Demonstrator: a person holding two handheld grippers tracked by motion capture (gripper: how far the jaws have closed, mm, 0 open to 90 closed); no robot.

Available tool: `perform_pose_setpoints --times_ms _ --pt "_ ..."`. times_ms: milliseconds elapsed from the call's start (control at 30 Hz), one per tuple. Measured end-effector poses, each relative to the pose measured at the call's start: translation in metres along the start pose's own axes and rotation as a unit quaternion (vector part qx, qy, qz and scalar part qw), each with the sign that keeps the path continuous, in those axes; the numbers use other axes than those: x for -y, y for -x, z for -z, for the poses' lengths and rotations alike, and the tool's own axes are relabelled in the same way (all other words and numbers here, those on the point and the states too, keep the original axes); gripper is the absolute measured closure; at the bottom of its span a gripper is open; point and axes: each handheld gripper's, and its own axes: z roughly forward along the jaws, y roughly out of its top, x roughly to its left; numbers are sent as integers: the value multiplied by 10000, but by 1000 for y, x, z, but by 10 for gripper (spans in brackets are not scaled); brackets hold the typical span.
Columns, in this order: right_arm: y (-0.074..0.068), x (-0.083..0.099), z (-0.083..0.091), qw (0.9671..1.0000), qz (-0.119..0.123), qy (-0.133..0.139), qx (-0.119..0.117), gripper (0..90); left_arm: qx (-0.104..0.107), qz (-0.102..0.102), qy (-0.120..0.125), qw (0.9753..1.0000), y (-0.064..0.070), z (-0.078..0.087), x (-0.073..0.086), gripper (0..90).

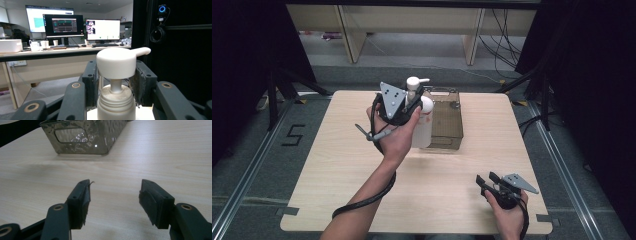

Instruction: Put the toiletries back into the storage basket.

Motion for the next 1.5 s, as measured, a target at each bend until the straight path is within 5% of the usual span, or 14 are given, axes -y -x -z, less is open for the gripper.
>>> perform_pose_setpoints --times_ms 967,1367,1500 --pt "1 0 0 10000 -34 4 -55 421 172 124 64 9998 22 -45 -5 595" --pt "2 0 0 10000 -33 -1 -63 418 252 -39 154 9996 25 -59 -3 594" --pt "2 0 0 10000 -42 -6 -71 418 228 89 63 9997 28 -61 -1 594"
